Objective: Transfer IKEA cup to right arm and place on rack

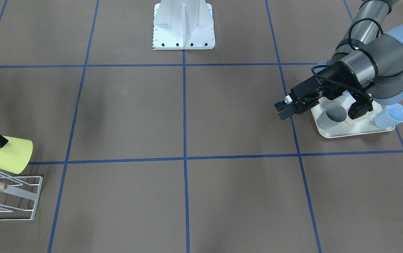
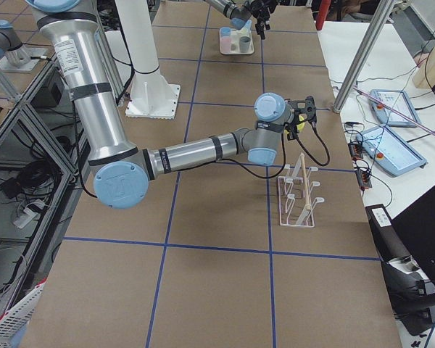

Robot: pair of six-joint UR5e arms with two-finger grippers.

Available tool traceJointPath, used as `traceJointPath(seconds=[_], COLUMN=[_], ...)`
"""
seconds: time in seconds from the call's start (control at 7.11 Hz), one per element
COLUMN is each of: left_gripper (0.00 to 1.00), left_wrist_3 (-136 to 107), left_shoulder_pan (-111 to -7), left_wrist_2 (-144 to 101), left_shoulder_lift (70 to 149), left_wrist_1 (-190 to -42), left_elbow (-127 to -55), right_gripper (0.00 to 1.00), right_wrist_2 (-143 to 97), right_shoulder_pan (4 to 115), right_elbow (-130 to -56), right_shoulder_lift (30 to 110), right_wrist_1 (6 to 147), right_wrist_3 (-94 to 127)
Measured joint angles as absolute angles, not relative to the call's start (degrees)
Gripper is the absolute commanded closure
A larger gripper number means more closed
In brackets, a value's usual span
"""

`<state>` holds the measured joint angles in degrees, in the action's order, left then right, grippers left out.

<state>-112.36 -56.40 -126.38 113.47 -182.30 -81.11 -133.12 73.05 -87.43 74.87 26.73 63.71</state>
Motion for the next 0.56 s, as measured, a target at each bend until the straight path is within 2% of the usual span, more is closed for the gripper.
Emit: traceJointPath(seconds=[0.56], left_gripper=[0.12], left_wrist_3=[-109.61], left_shoulder_pan=[-61.20], left_wrist_2=[-131.52], left_shoulder_lift=[112.90], left_wrist_1=[-178.23], left_elbow=[-80.87], right_gripper=[0.76], right_wrist_2=[-134.58], right_shoulder_pan=[75.33], right_elbow=[-87.69], right_shoulder_lift=[80.19], right_wrist_1=[35.66], right_wrist_3=[48.85])
